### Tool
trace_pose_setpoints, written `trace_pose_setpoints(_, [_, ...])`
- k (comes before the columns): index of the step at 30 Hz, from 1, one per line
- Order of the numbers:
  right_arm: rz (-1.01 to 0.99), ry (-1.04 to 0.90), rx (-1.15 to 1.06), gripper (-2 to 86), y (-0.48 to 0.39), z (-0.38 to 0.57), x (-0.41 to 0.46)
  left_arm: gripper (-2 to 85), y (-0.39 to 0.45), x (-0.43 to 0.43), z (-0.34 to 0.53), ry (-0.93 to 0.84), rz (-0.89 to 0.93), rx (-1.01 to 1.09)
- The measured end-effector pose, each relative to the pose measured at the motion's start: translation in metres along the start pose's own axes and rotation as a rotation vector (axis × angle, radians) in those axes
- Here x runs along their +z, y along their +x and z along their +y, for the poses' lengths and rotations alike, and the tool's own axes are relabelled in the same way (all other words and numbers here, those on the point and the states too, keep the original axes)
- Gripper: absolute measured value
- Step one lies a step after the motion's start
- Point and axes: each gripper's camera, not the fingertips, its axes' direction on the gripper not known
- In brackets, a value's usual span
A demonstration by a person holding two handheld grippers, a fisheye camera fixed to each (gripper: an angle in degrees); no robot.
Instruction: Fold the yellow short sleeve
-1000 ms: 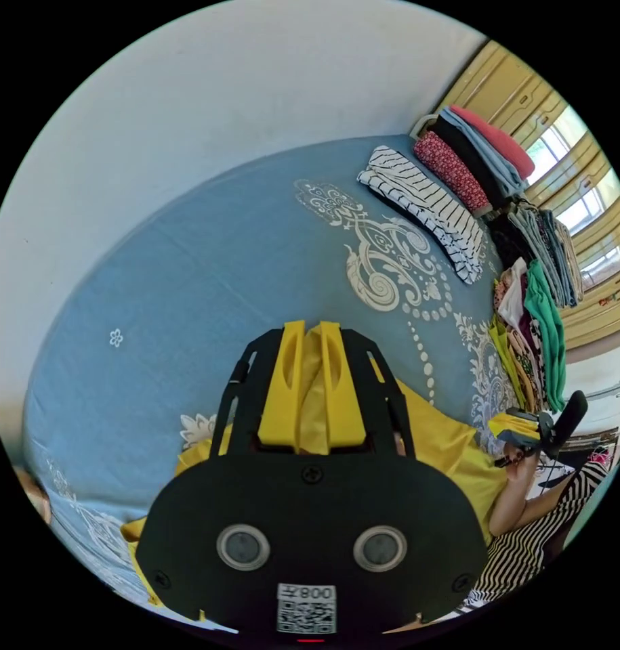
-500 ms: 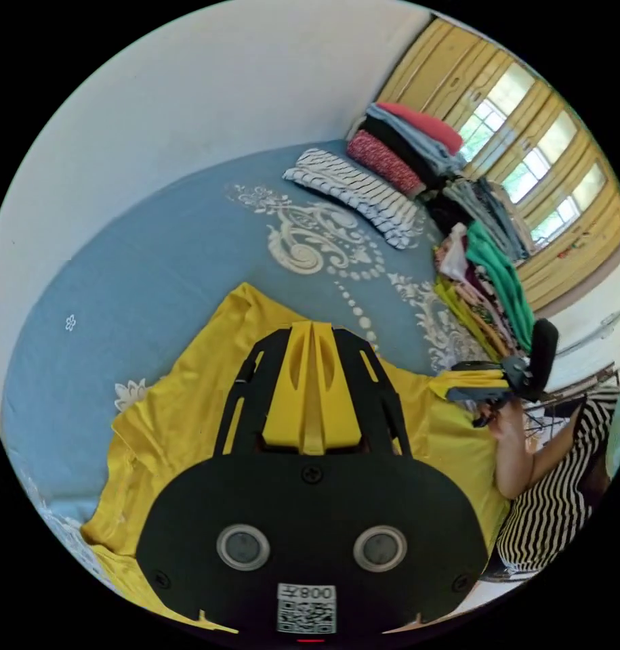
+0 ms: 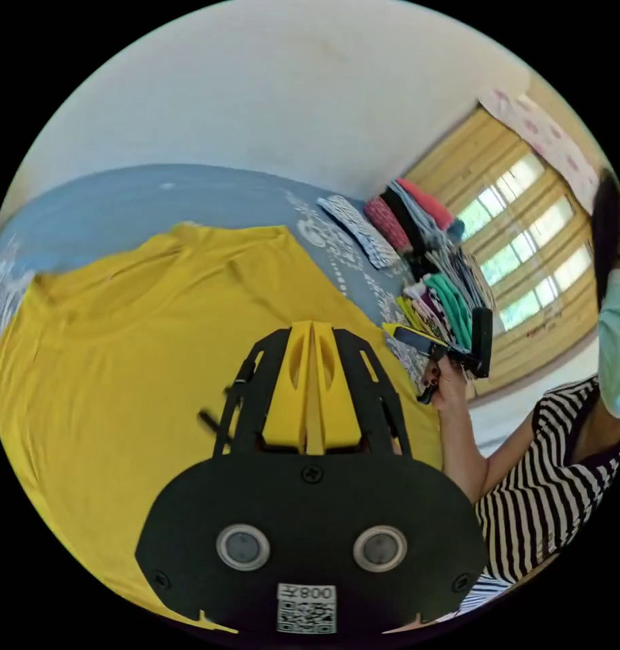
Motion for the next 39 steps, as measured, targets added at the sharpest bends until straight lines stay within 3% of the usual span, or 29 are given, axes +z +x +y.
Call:
trace_pose_setpoints(8, [-0.013, 0.072, -0.146, 0.1, -0.038, -0.007, 0.021, 6.5, -0.048, -0.319, 0.195, 0.454, -0.400, -0.770])
trace_pose_setpoints(14, [-0.082, 0.033, -0.244, 0.1, -0.082, -0.024, 0.048, 6.4, -0.059, -0.428, 0.269, 0.614, -0.265, -1.055])
trace_pose_setpoints(20, [-0.275, -0.030, -0.235, 0.1, -0.077, -0.038, 0.083, 4.0, -0.057, -0.501, 0.264, 0.724, -0.124, -1.050])
trace_pose_setpoints(27, [-0.601, 0.080, 0.097, 0.2, -0.002, -0.021, 0.113, 4.4, -0.030, -0.575, 0.247, 0.763, -0.075, -1.021])
trace_pose_setpoints(32, [-0.521, -0.012, -0.124, 0.6, -0.074, -0.049, 0.149, 3.1, 0.000, -0.615, 0.239, 0.756, -0.118, -1.007])
trace_pose_setpoints(39, [-0.575, -0.266, -0.652, 4.8, -0.304, -0.102, 0.294, 0.6, 0.029, -0.657, 0.228, 0.763, -0.123, -0.951])
